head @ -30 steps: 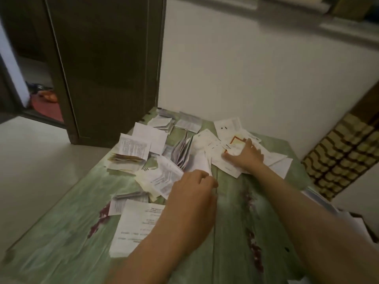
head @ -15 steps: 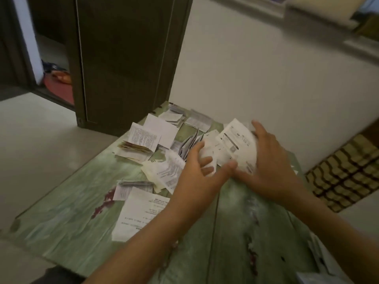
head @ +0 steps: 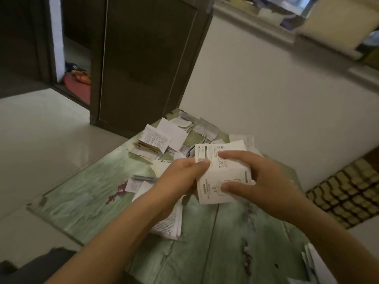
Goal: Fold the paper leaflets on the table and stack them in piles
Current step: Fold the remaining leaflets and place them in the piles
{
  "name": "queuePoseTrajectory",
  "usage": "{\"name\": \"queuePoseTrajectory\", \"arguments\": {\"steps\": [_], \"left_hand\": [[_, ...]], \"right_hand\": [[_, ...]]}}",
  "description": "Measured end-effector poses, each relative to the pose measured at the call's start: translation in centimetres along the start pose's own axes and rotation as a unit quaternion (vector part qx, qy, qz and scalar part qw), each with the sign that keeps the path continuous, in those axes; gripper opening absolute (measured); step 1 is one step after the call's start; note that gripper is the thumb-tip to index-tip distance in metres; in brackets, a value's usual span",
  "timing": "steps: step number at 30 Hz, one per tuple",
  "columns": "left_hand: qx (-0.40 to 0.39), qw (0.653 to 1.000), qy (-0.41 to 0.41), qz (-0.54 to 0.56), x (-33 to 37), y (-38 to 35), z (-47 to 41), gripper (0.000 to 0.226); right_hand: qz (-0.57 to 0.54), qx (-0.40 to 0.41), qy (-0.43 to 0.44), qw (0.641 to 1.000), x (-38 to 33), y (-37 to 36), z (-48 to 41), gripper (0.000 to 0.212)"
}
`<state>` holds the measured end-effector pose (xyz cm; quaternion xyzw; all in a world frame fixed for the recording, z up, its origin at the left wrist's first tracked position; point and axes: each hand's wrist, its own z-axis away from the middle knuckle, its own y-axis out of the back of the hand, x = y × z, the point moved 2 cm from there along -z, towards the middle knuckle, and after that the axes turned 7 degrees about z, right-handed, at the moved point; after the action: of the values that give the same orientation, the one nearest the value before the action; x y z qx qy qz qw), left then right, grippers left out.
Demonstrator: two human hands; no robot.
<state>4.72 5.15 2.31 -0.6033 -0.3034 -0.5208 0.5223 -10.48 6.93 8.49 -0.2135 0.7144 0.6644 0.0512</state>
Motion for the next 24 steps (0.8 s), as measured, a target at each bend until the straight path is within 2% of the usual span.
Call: {"name": "queuePoseTrajectory", "arguments": {"steps": [2, 5, 9, 12, 14, 17, 20, 24], "left_hand": [[-0.001, 1.000, -0.013, 0.011, 0.0, 0.3, 0.0, 0.022], [-0.017, 0.998, -0.041, 0.043, 0.3, 1.1, 0.1, 0.038], [0.033, 0.978, -0.153, -0.135, 1.0, 2.1, 0.3, 0.016], [0.051, 0.962, -0.165, -0.211, 1.7, 3.0, 0.4, 0.017], [0.043, 0.965, -0.132, -0.223, 2.1, 4.1, 0.4, 0.016], [0.009, 0.981, -0.016, -0.192, 2.2, 5.9, 0.2, 0.023], [-0.010, 0.974, 0.042, -0.221, 2.4, 7.5, 0.3, 0.020], [-0.007, 0.953, 0.082, -0.292, 2.5, 8.6, 0.1, 0.012]], "right_hand": [[-0.056, 0.011, -0.015, 0.998, 0.0, -0.1, -0.3, 0.048], [-0.076, 0.038, -0.023, 0.996, -0.3, -0.1, -0.7, 0.035], [-0.095, 0.025, -0.030, 0.995, -0.6, -0.5, -1.2, 0.012], [-0.122, 0.015, -0.071, 0.990, -0.8, -1.0, -1.5, 0.005], [-0.126, 0.004, -0.086, 0.988, -1.1, -1.4, -1.7, 0.015], [-0.127, -0.053, -0.117, 0.984, -1.7, -2.6, -2.0, 0.034], [-0.175, -0.099, -0.138, 0.970, -2.1, -4.0, -2.3, 0.030], [-0.187, -0.115, -0.150, 0.964, -2.3, -5.5, -2.7, 0.019]]}}
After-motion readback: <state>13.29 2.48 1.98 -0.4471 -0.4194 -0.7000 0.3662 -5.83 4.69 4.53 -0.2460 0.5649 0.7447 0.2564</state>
